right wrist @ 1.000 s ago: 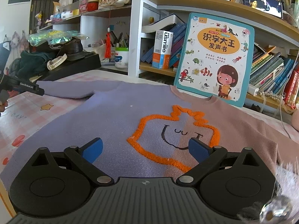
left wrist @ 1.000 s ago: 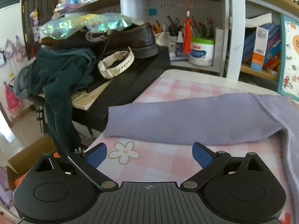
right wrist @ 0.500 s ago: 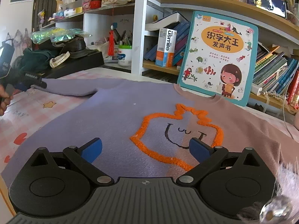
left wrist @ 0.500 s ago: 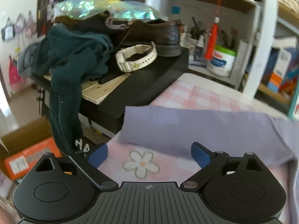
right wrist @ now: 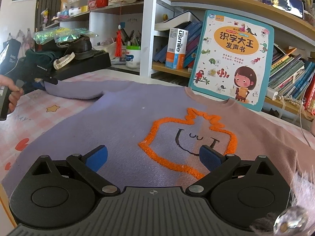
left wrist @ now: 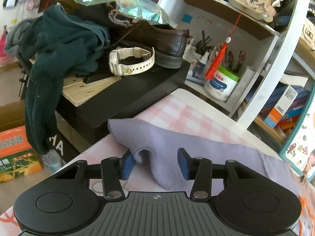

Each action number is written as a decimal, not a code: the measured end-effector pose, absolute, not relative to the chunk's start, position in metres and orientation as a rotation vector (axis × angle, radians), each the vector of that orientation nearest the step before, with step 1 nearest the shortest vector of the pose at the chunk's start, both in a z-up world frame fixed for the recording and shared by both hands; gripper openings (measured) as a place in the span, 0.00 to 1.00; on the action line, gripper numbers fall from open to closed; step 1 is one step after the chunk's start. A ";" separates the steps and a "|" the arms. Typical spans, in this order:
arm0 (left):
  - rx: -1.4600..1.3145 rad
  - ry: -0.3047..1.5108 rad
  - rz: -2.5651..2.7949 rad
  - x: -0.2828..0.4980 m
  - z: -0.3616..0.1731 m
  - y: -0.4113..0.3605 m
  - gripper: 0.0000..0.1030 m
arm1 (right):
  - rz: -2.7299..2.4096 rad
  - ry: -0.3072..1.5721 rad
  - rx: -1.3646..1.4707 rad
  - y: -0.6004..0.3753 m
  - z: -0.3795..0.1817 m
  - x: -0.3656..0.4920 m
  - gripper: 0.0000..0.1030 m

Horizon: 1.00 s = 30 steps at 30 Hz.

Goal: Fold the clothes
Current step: 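Grasp the lavender sleeve cuff with the left gripper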

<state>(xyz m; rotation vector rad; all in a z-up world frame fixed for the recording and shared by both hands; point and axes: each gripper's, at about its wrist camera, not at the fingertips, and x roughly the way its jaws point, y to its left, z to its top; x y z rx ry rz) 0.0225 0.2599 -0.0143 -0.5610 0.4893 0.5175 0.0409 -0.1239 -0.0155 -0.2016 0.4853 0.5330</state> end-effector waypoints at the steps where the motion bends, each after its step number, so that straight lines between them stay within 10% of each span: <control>1: -0.579 0.488 0.504 0.023 -0.015 0.260 0.41 | 0.533 0.486 -0.201 -0.124 -0.015 0.041 0.97; 21: -0.762 0.419 0.519 0.011 -0.020 0.283 0.35 | 0.511 0.483 -0.188 -0.129 -0.014 0.040 0.97; 30: -0.757 0.418 0.534 0.008 -0.026 0.289 0.03 | 0.384 0.473 -0.163 -0.173 -0.010 0.026 0.97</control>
